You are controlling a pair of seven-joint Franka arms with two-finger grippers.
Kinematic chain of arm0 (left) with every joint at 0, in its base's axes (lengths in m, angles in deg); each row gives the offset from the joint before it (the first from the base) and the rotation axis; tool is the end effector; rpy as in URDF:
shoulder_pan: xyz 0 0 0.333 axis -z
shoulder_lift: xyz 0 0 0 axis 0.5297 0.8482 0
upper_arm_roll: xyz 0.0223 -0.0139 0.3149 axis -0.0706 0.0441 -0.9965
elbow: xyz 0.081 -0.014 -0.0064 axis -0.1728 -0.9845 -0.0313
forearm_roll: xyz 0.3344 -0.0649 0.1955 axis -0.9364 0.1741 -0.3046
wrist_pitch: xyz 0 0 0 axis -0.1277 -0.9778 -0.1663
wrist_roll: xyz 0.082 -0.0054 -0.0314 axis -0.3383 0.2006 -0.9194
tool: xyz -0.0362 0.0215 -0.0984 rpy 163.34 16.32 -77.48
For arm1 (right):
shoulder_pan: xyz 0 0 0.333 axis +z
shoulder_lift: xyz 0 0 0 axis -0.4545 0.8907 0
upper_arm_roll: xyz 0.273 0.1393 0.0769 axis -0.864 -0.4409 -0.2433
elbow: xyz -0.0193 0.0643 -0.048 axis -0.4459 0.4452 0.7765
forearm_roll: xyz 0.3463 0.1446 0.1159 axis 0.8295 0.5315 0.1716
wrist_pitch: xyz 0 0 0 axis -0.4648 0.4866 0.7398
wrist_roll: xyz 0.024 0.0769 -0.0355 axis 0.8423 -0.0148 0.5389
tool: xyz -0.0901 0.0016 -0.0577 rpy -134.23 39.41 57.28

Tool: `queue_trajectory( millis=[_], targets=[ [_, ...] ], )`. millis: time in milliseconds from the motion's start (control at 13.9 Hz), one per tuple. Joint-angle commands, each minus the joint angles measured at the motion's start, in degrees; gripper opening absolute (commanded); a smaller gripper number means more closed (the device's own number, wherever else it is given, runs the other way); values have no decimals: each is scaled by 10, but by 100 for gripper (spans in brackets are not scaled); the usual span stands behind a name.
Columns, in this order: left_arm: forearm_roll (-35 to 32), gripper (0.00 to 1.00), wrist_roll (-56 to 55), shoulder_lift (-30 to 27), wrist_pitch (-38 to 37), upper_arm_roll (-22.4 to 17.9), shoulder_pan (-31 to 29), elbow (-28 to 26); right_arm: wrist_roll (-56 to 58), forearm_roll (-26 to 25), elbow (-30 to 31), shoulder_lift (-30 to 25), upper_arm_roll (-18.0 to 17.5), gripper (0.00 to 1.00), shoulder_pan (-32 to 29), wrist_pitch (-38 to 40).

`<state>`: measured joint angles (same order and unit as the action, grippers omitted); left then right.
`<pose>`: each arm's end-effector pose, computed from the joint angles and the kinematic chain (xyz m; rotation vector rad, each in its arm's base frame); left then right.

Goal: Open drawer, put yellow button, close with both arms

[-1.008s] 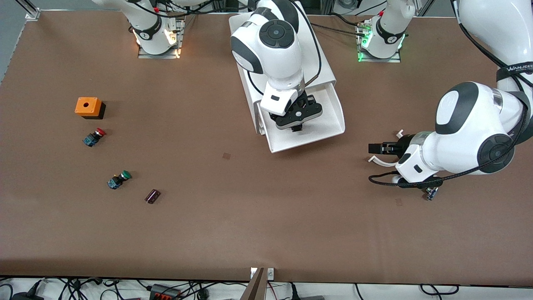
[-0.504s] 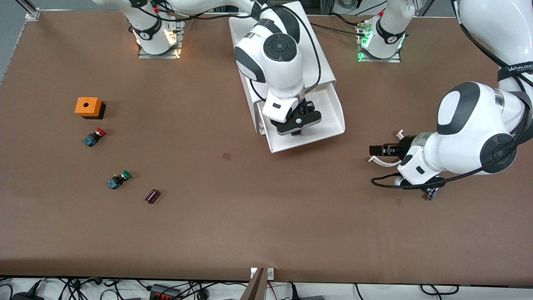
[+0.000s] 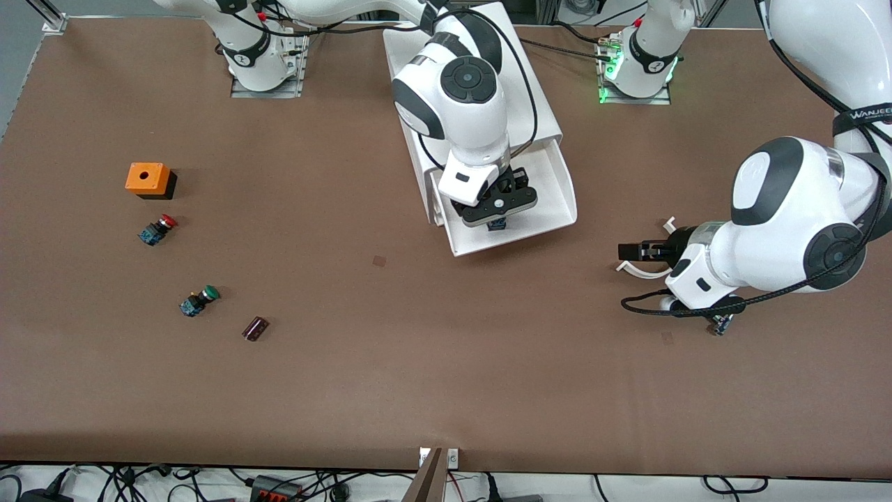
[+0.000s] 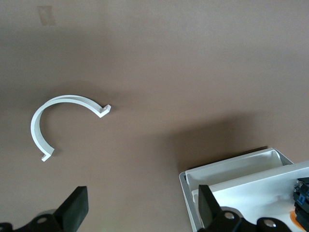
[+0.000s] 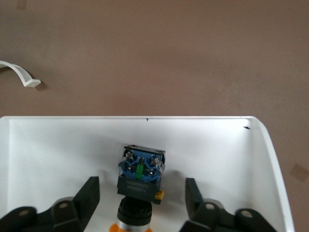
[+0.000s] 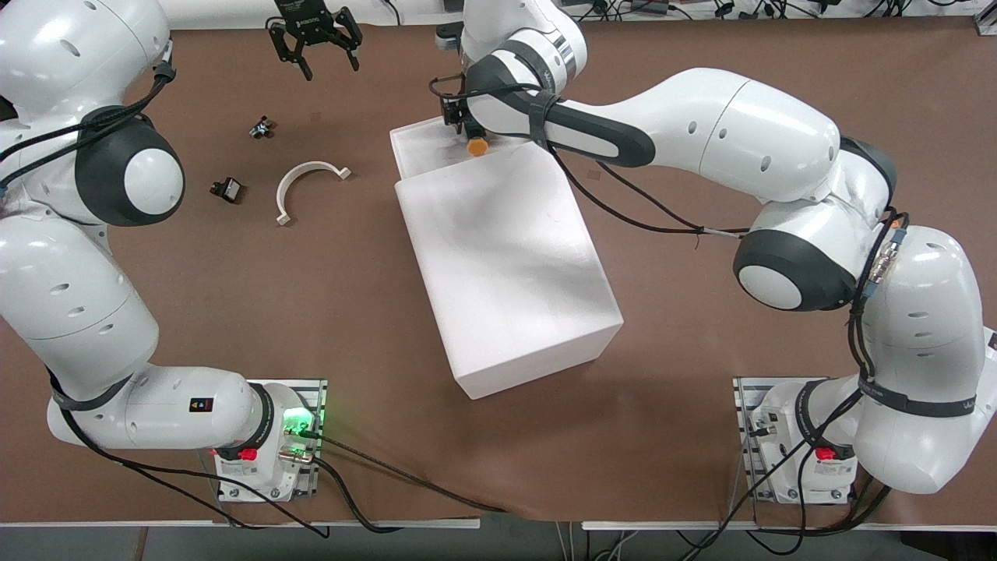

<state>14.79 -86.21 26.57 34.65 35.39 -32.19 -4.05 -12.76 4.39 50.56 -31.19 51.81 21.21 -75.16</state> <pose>0.6644 -0.1327 0.4333 2.9393 0.1286 -0.5152 0.5105 0.5914 0.4115 -2.9511 -0.4072 -0.1905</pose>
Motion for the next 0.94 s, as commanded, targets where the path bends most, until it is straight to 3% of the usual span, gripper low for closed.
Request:
queue_trajectory(
  millis=[0, 360, 648, 864],
  targets=[
    [-43, 100, -6, 7, -4, 2, 6, 18, -21, 4, -38, -9, 4, 100, -3, 38],
    [-73, 100, -22, 7, -1, 10, 19, 13, -19, 4, -77, -32, 6, 100, -52, 143],
    [-71, 100, -134, 6, 51, 11, 67, -2, -8, 5, -74, -55, 3, 100, -128, 211],
    [-69, 100, -174, 5, 104, 11, 101, -21, 60, -2, -66, -62, 4, 100, -183, 253]
  ],
)
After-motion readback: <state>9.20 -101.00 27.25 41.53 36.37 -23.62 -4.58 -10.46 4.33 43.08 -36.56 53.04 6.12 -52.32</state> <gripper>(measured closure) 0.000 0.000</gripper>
